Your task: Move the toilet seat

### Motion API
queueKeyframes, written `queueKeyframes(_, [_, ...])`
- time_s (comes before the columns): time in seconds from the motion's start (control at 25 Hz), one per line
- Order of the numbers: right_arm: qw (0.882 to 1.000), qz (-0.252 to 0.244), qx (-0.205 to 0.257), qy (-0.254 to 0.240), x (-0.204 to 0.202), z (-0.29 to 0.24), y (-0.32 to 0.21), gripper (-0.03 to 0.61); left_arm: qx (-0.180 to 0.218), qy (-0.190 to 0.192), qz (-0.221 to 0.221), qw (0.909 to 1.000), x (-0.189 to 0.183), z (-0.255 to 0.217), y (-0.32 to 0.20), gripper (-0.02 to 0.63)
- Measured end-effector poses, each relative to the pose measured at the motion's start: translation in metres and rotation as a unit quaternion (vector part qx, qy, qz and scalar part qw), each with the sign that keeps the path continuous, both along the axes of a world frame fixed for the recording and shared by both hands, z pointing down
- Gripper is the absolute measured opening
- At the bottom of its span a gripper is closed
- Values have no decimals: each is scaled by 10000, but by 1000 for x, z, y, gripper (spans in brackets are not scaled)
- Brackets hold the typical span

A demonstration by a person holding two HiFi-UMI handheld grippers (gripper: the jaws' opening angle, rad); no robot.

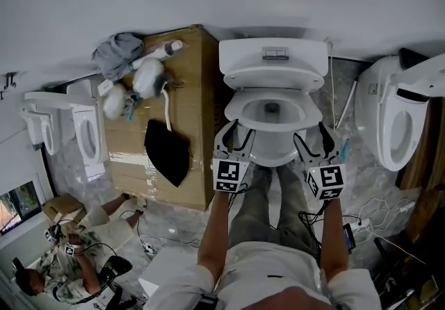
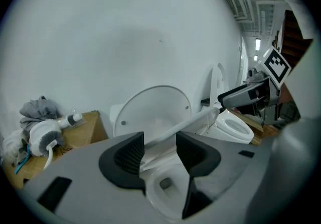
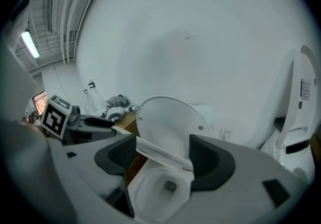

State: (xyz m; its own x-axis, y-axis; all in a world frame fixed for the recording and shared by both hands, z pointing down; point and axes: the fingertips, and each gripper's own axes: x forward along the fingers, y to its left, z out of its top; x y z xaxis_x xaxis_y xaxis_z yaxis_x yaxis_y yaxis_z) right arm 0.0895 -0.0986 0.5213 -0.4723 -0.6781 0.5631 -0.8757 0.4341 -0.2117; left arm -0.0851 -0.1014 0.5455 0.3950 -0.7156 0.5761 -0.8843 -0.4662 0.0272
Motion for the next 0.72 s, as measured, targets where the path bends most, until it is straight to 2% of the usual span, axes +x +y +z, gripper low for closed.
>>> queueKeyframes(0.32, [9983, -339, 108, 471, -3, 9, -12, 350, 45, 33, -68, 10000, -1, -3, -17, 218])
queueKeyframes(0.72, [9975, -382, 243, 542, -6, 10, -33, 343, 162, 137, -138, 9997, -1, -8, -40, 216])
